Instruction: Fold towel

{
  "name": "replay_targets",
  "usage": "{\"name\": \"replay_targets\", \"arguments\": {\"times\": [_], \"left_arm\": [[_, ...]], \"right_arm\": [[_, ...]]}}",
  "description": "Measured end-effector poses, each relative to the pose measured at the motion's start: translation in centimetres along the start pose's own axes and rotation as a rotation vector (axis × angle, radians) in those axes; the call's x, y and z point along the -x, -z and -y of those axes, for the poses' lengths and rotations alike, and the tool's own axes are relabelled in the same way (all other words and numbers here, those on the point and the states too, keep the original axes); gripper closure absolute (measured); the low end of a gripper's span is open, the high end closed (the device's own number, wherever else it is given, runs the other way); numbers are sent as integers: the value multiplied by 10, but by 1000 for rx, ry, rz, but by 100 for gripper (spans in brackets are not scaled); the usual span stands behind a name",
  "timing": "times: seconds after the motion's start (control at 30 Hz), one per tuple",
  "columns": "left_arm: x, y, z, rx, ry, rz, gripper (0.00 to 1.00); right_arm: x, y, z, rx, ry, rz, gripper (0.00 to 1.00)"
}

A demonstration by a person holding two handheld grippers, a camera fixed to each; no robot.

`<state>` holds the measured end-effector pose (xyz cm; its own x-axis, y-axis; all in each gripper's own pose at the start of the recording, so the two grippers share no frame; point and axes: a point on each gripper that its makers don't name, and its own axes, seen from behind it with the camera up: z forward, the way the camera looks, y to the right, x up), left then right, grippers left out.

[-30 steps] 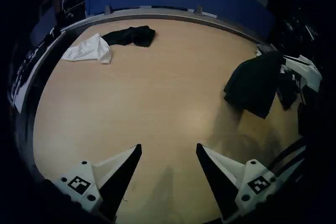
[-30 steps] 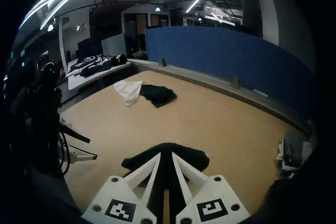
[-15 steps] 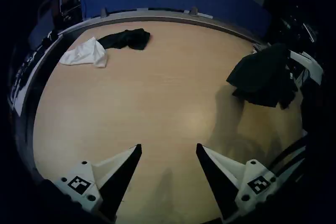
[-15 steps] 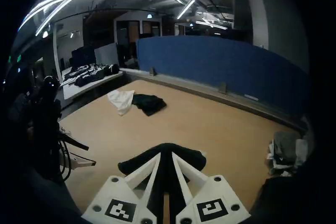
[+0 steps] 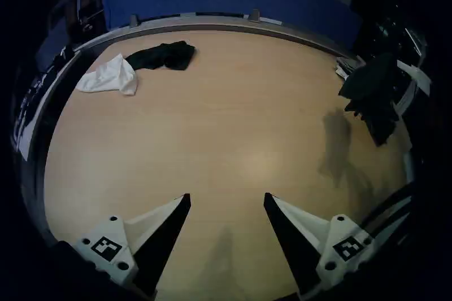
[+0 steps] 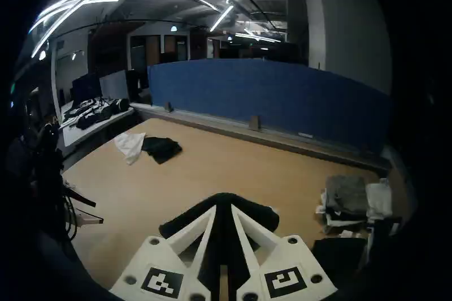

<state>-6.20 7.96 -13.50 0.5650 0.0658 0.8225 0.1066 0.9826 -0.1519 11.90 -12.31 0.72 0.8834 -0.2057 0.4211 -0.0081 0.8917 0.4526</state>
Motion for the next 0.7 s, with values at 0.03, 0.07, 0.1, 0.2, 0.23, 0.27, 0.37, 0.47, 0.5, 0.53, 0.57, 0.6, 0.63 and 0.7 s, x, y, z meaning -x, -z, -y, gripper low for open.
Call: {"name": "replay_targets", "arguments": {"times": [0.03, 0.07, 0.1, 0.2, 0.23, 0.27, 0.37, 0.47, 0.5, 0.53, 0.57, 0.6, 0.63, 0.7], "left_arm": [[0, 0, -1, 0, -1, 0, 3], [-1, 0, -2, 0, -3, 0, 3], [-1, 1, -3, -1, -4, 0, 3], [-3, 2, -5, -4, -8, 0, 3], [-4, 2, -5, -5, -9, -1, 3], [-4, 3, -5, -7, -9, -1, 3], [-5, 3, -6, -11, -10, 0, 3], [-5, 4, -6, -15, -11, 0, 3], [-6, 4, -6, -16, -11, 0, 3], [-6, 4, -6, -17, -10, 0, 3], [-6, 4, -6, -19, -10, -1, 3], [-6, 4, -6, -20, -9, -1, 3], [-6, 4, -6, -22, -9, -1, 3], [-6, 5, -5, -24, -7, -1, 4]], "right_arm": [[-1, 1, -8, 9, -2, -2, 97], [-2, 3, -16, 19, -4, -4, 97], [-3, 4, -24, 27, -6, -6, 97], [-6, 8, -49, 53, -13, -10, 97], [-7, 9, -58, 63, -16, -12, 97], [-9, 10, -68, 74, -19, -13, 97], [-12, 12, -94, 105, -24, -15, 97], [-13, 12, -117, 134, -18, -14, 97], [-14, 12, -124, 142, -15, -14, 97], [-15, 12, -130, 148, -12, -12, 97], [-16, 12, -136, 154, -9, -11, 97], [-17, 12, -141, 160, -7, -10, 97], [-17, 11, -146, 164, -7, -10, 97], [-19, 11, -155, 174, -8, -11, 97]]}}
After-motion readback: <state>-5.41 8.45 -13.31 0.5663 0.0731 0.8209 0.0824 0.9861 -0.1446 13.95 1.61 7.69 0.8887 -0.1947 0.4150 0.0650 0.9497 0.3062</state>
